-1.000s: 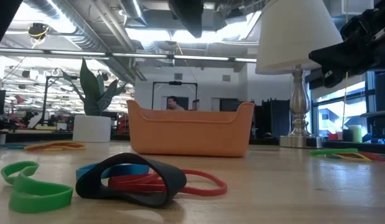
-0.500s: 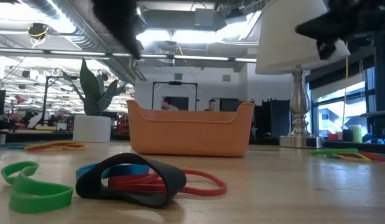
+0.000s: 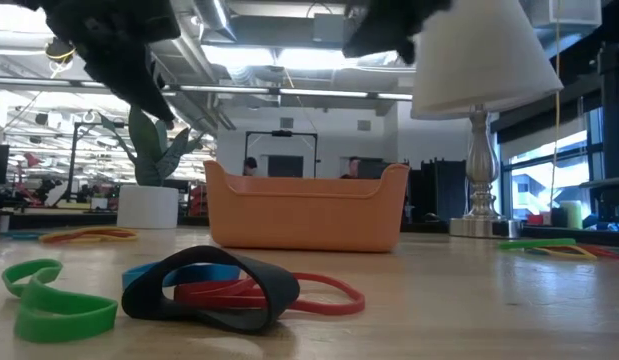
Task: Pick and place rubber bands into bin
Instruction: Put the red rubber band into the orange bin
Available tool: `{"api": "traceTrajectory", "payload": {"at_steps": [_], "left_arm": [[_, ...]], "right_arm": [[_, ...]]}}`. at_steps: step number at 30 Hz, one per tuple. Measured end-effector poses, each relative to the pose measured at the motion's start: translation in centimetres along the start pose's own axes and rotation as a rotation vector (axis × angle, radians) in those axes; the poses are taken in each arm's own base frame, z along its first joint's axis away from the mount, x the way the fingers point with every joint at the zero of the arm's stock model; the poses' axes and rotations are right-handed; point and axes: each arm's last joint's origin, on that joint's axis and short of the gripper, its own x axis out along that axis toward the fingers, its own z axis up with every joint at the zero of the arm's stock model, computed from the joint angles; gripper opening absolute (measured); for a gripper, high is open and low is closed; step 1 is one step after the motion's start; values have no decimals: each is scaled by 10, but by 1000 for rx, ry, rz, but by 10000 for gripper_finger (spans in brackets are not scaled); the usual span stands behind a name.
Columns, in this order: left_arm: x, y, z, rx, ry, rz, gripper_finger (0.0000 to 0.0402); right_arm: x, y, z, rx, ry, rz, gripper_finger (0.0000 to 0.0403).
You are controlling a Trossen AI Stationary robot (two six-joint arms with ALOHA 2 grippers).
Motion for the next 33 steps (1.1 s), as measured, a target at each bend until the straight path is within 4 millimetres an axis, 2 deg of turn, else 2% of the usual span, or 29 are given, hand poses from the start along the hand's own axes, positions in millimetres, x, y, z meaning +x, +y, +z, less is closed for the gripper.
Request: {"api": "traceTrajectory", "payload": {"at_steps": [7,12,15,18,23,33], "left_arm": [[-3,3,-9,31,-9,6,2],[-3,2,-9,29,-11,1,3],[-3,2,-9,-7,-8,-6,3],[-3,1,-10,-23,8,-44,3],[-3,-1,-11,-45,41,-126,2],[-4,-5,-12,-11,36,-113,2]], "right_arm": [[69,3,45,135,128,-94,0],[121,-10,68,211,131,-146,0],[148,-23,74,252,128,-175,5],[167,-44,75,341,180,-237,12],[190,-78,60,422,383,-312,41],[233,-106,23,489,564,-331,129]]}}
